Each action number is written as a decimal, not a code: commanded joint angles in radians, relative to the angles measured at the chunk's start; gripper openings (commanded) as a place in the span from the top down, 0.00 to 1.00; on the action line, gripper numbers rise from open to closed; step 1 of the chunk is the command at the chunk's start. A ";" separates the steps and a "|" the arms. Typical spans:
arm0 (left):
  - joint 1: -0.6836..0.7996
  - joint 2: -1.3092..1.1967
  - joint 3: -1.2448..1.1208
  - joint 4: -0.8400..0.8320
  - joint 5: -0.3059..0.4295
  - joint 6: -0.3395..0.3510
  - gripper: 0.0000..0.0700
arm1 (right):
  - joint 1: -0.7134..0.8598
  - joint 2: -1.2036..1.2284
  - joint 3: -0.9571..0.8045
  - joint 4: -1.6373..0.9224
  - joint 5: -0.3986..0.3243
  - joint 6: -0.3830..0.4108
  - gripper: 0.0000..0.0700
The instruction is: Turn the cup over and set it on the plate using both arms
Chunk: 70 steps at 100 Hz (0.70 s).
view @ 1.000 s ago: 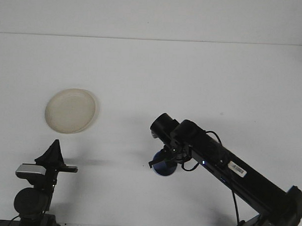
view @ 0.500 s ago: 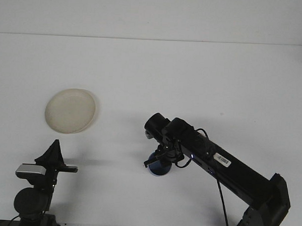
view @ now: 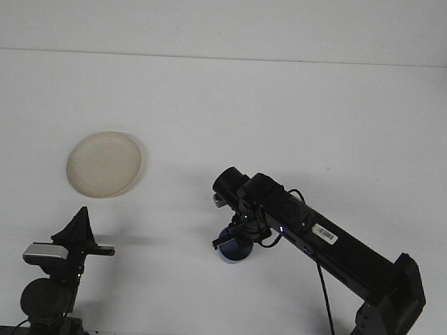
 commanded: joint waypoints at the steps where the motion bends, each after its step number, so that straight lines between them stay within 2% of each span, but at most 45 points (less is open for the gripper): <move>1: -0.002 -0.001 -0.020 0.013 0.002 -0.002 0.98 | 0.011 0.032 0.018 0.013 -0.003 -0.009 0.98; 5: -0.002 -0.002 -0.020 0.013 0.002 -0.002 0.98 | 0.011 0.032 0.018 0.012 -0.004 -0.007 0.98; 9: -0.002 -0.002 -0.020 0.013 0.002 -0.002 0.98 | 0.011 0.032 0.018 0.009 -0.004 -0.006 0.93; 25: -0.002 -0.001 -0.020 0.013 0.002 -0.002 0.98 | 0.008 0.032 0.021 -0.006 -0.004 -0.006 0.50; 31: -0.002 -0.002 -0.020 0.013 0.002 -0.002 0.98 | 0.008 0.032 0.028 -0.012 -0.002 -0.008 0.40; 70: -0.002 -0.001 -0.020 0.013 0.002 -0.002 0.98 | -0.009 0.010 0.158 -0.111 0.006 -0.074 0.39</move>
